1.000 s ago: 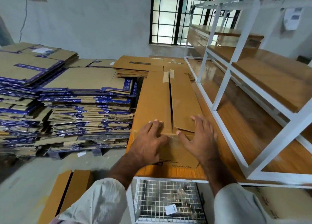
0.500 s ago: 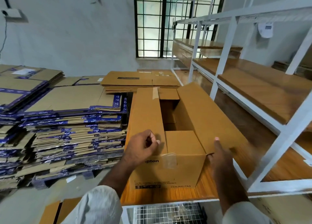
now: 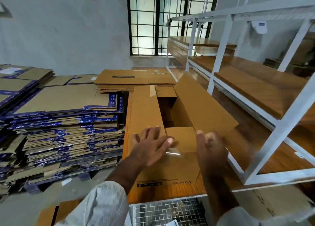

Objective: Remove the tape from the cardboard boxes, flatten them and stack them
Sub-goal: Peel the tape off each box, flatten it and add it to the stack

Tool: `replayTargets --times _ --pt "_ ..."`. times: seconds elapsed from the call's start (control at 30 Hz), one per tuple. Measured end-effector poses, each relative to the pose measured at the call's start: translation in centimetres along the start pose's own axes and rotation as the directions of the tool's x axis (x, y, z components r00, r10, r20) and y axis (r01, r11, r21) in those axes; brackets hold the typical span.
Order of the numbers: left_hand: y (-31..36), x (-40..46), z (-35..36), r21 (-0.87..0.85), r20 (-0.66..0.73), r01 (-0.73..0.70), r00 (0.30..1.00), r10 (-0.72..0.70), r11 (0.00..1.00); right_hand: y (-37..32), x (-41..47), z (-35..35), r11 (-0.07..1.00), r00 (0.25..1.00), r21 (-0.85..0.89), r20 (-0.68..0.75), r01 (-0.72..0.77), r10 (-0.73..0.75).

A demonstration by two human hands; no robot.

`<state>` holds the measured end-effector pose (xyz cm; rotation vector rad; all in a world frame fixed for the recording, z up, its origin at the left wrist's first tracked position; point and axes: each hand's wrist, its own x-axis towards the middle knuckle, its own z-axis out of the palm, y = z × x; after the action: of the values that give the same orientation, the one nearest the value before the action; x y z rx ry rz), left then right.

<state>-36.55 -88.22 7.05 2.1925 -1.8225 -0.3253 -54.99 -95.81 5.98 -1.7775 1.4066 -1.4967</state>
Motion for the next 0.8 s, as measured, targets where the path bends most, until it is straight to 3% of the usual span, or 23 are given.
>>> replayTargets --times 0.07,0.17,0.33,0.4,0.5,0.63,0.73,0.8 --pt "0.3 0.4 -0.3 0.022 0.013 0.03 0.999 -0.031 0.999 -1.5 0.6 1.2 0.991 0.969 -0.013 0.212 0.135 -0.129" --pt "0.5 0.9 -0.7 -0.075 -0.017 0.067 0.997 -0.069 0.995 -0.6 2.4 3.6 0.93 0.883 -0.068 0.347 0.361 -0.317" --pt "-0.2 0.6 -1.9 -0.398 -0.127 0.04 0.987 -0.098 0.917 2.1 4.0 4.5 0.913 0.767 -0.139 0.598 0.383 -0.231" --pt "-1.0 0.7 -2.3 -0.472 -0.211 -0.047 0.976 -0.061 0.88 2.1 3.9 4.3 0.914 0.742 -0.14 0.637 0.38 -0.211" --pt "-1.8 0.1 -2.6 -0.568 -0.389 -0.233 0.921 -0.009 0.789 1.9 4.0 4.2 0.9 0.723 -0.179 0.665 0.398 -0.188" --pt "-2.9 -1.5 -3.7 -0.662 -0.511 -0.299 0.851 -0.123 0.687 2.1 4.2 4.0 0.873 0.636 -0.157 0.745 0.461 -0.201" --pt "-4.8 -2.8 -3.9 -0.672 -0.607 -0.302 0.747 -0.27 0.676 2.6 4.5 4.0 0.855 0.586 -0.126 0.778 0.502 -0.229" --pt "-6.3 -3.8 -3.0 -0.737 -0.605 -0.274 0.675 -0.423 0.618 2.8 4.8 4.1 0.858 0.577 -0.109 0.781 0.503 -0.239"
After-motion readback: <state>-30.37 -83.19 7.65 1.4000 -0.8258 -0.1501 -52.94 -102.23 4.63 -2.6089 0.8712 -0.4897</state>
